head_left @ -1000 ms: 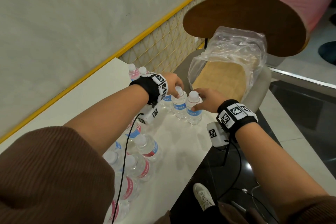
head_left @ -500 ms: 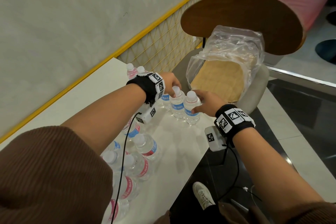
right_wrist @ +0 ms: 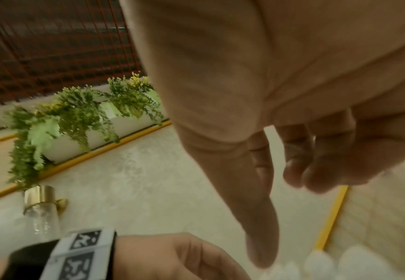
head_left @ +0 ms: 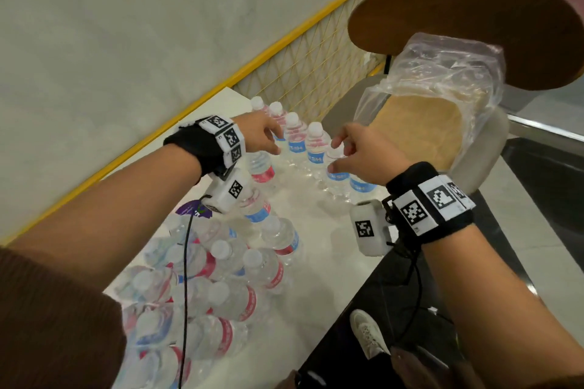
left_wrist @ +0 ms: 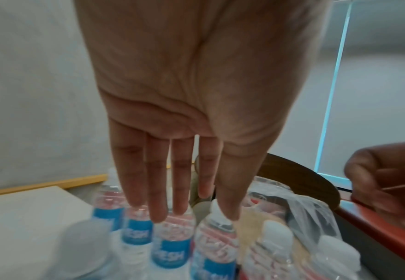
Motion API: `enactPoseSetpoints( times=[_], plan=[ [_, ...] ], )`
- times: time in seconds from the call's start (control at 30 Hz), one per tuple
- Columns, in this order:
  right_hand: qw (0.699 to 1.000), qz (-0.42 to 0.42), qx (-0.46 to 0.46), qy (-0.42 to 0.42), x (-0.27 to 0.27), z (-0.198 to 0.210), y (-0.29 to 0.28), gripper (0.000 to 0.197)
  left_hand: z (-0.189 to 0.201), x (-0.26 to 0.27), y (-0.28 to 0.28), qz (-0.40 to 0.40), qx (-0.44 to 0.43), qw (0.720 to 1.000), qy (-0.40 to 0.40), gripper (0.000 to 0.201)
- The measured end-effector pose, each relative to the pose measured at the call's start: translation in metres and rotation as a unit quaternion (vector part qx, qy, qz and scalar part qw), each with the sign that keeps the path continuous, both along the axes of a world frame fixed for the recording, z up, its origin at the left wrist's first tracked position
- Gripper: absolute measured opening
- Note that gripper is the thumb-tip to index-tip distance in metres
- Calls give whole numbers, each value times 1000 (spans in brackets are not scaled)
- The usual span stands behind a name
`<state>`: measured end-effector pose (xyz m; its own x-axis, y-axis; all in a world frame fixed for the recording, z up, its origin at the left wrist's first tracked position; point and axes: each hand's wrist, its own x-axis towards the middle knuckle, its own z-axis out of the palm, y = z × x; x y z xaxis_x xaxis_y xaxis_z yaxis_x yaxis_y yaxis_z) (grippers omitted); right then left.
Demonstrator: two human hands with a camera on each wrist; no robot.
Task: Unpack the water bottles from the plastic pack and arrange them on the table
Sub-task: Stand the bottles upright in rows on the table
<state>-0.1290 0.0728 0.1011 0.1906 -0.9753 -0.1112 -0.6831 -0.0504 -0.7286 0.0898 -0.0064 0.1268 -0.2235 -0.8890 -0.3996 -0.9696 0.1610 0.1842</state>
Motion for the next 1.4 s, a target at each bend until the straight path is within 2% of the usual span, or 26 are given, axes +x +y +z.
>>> enactPoseSetpoints(
  times=[0.07,0.17,0.27,0.33,0.5,0.57,0.67,0.77,0.93,1.1,1.2,1.3,1.4],
  plan=[
    [998,58,29,-23,22,-4,4,30,-8,18,7,17,4,1000,-26,46],
    [993,94,56,-49,54,-23,5,28,-25,33,13,19,-13,998,-59,56],
    [990,108,80,-38,74,-40,-4,28,-35,39,14,22,-20,996,-79,65],
    [984,142,101,-29,81,-45,-7,26,-38,40,15,21,-15,996,-86,63],
    [937,300,177,4,87,-49,0,46,-44,38,5,11,-27,996,-89,49],
    [922,327,208,26,88,-54,3,52,-43,37,1,31,-26,996,-81,50],
    [921,327,208,24,92,-62,3,53,-41,36,-5,47,4,995,-83,49],
    [935,308,177,14,88,-60,-4,52,-41,35,-11,64,20,995,-68,43],
    [968,220,119,7,79,-58,-29,51,-37,33,-19,57,-8,995,-76,38],
    [985,154,79,13,93,-58,-61,55,-39,36,-27,74,-39,993,-78,34],
    [989,136,59,16,103,-62,-77,53,-44,44,-31,98,-57,992,-57,40],
    [984,158,68,42,110,-68,-83,55,-48,52,-33,115,-52,992,-16,46],
    [986,152,68,31,116,-78,-82,59,-48,56,-34,145,-31,989,24,39]
  ],
)
